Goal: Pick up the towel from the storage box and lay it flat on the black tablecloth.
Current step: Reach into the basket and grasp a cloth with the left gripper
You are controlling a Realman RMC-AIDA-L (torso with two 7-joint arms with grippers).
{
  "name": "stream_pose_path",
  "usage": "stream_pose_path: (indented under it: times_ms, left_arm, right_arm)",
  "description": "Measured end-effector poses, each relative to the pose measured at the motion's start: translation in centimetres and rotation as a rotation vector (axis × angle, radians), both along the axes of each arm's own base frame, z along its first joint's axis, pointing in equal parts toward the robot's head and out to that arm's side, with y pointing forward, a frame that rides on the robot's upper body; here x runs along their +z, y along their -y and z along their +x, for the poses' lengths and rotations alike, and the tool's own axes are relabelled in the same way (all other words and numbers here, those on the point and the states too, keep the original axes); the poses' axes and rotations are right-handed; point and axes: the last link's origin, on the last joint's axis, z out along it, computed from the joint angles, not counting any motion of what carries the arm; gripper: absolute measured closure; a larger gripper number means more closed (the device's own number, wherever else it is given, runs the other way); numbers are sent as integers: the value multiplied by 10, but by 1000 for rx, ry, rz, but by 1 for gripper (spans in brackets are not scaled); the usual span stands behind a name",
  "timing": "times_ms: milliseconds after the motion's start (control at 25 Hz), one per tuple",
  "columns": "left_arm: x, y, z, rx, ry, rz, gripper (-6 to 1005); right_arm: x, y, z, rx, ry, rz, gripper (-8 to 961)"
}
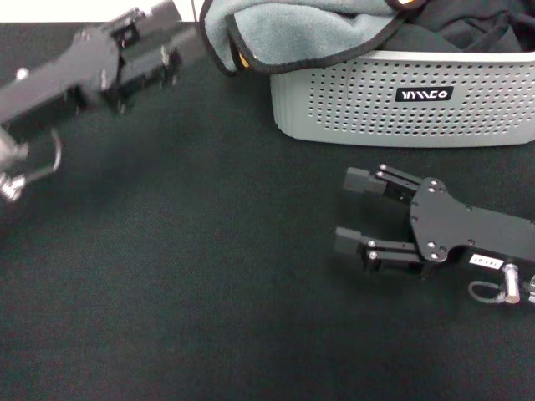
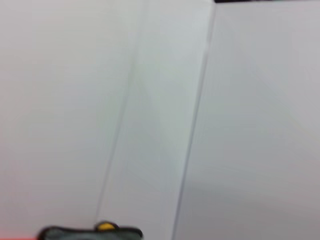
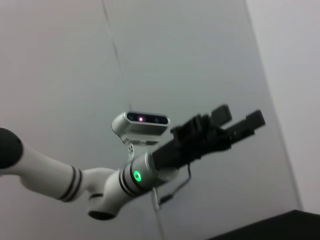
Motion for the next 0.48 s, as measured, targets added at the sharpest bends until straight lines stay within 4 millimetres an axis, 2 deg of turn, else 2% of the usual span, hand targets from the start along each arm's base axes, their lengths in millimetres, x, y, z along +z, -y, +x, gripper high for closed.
stream_pose_path:
  times_ms: [120, 240, 480]
  left_arm:
    - [-5, -19, 9, 50, 13, -17, 290]
    - [-23, -26, 11, 113, 5, -49, 291]
    - [-53, -29, -4, 267, -28, -74, 292]
  right_arm:
    - [1, 1, 8, -31, 9, 41, 72]
    - [-1, 5, 14, -49, 15, 57, 73]
    - [0, 14, 27, -100, 8, 89, 73]
